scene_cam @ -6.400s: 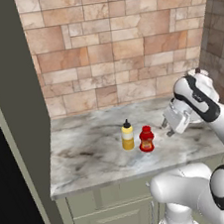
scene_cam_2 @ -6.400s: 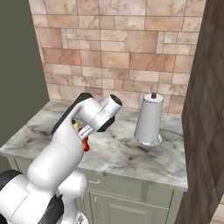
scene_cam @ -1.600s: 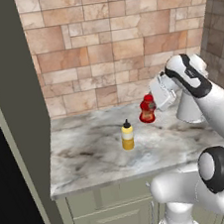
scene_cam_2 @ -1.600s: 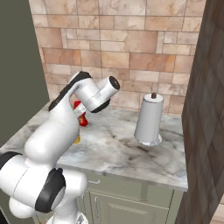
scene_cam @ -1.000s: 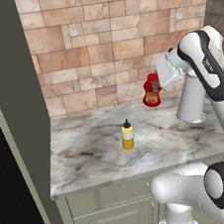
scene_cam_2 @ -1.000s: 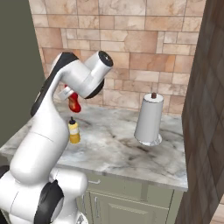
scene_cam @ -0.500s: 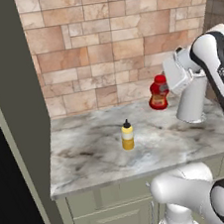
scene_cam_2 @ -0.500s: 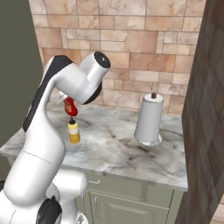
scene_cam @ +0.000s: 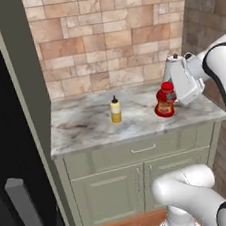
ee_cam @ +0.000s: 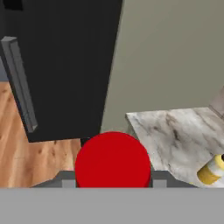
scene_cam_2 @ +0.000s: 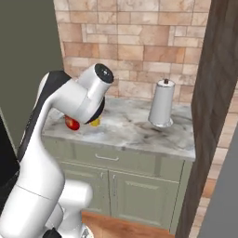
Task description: Place the ketchup and mustard from the counter to the top shelf of the fridge. If the existing items in the fridge are on the top shelf, move them to other shelves.
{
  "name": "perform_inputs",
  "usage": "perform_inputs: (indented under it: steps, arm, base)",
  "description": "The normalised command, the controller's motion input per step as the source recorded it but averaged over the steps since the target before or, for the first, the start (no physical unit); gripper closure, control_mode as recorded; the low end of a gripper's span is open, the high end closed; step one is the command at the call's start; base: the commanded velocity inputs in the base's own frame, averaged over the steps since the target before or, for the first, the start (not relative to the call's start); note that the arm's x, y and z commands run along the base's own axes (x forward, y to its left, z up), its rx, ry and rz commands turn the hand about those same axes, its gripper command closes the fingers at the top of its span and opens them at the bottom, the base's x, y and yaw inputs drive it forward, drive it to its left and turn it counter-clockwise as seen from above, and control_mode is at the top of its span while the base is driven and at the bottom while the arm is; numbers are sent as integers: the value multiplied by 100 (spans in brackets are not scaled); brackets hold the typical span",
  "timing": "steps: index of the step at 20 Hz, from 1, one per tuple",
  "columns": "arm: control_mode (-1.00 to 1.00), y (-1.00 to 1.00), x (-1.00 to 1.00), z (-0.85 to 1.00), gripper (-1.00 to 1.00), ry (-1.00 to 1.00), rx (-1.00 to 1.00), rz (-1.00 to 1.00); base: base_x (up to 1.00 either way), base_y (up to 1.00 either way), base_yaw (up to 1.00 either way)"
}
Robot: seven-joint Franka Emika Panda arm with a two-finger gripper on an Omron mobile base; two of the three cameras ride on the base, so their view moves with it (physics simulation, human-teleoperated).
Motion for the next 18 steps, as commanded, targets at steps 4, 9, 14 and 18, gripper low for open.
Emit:
perform_inputs:
  steps: [4, 9, 14, 18]
  arm:
    - [100, 0, 0, 0, 100, 0, 0, 0]
    - [100, 0, 0, 0, 100, 0, 0, 0]
    - [100, 0, 0, 0, 100, 0, 0, 0]
    - [100, 0, 0, 0, 100, 0, 0, 0]
  base:
    - [-100, 14, 1]
    - [-100, 37, 7]
    - [-100, 68, 10]
    - [-100, 76, 12]
